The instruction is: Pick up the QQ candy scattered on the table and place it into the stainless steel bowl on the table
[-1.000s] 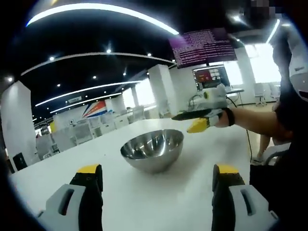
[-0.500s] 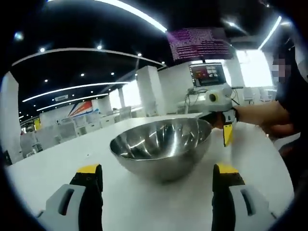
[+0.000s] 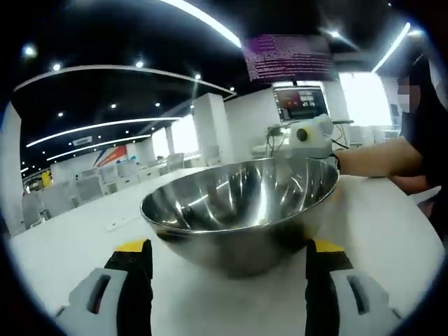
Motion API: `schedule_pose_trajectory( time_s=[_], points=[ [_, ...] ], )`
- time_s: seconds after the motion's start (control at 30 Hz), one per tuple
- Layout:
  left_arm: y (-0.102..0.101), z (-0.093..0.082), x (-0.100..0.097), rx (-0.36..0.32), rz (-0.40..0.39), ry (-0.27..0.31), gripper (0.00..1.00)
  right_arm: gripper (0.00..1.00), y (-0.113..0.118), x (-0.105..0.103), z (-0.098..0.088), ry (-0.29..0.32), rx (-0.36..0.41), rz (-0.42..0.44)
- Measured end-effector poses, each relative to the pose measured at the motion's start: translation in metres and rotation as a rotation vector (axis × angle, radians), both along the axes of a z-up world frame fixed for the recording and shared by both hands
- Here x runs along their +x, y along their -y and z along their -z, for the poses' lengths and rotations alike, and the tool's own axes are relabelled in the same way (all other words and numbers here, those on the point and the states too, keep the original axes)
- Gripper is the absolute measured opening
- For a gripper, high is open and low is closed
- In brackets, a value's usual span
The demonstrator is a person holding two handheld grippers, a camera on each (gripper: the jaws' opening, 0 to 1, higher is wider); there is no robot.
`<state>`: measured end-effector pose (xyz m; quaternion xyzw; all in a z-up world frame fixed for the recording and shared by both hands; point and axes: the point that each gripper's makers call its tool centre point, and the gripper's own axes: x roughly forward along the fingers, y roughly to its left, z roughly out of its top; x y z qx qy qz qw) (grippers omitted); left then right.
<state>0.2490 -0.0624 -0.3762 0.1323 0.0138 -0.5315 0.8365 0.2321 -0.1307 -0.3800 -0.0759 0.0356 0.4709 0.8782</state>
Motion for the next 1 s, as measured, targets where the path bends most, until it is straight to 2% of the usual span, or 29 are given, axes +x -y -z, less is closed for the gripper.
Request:
schedule_pose_trajectory(
  time_s=[0.03,0.07,0.2,0.3,0.43,0.5,0.6,0.7,0.83,1.0],
  points=[
    [0.002,-0.002,0.0,0.006,-0.007,0.018,0.88,0.95,-0.003,-0.003,-0.002,0.032,-0.025,-0.026],
    [0.002,0.0,-0.001,0.024,-0.009,0.023,0.88,0.94,-0.002,-0.001,0.0,0.018,-0.03,-0.001],
    [0.0,-0.001,-0.003,0.013,-0.012,0.035,0.88,0.93,0.001,0.001,-0.001,0.022,-0.033,0.004],
    [-0.001,-0.009,-0.01,0.011,-0.008,0.039,0.88,0.93,0.003,-0.003,-0.007,0.014,-0.029,0.002],
    [-0.002,-0.037,-0.014,-0.035,0.009,0.042,0.88,0.92,0.004,-0.006,-0.037,0.036,0.02,0.006],
    [-0.001,-0.052,-0.009,-0.05,0.015,0.04,0.87,0.92,0.005,-0.002,-0.056,0.044,0.035,0.009],
    [0.004,-0.078,0.007,-0.043,0.023,0.07,0.87,0.92,0.007,0.01,-0.075,0.049,0.028,0.018],
    [0.008,-0.089,0.03,-0.03,0.022,0.091,0.87,0.92,0.012,0.035,-0.086,0.065,0.009,0.025],
    [0.012,-0.079,0.062,-0.034,0.021,0.028,0.87,0.92,0.015,0.064,-0.081,0.035,0.018,0.03],
    [0.017,-0.049,0.09,-0.005,0.012,0.011,0.87,0.92,0.016,0.09,-0.052,0.019,-0.043,0.041]
  ],
)
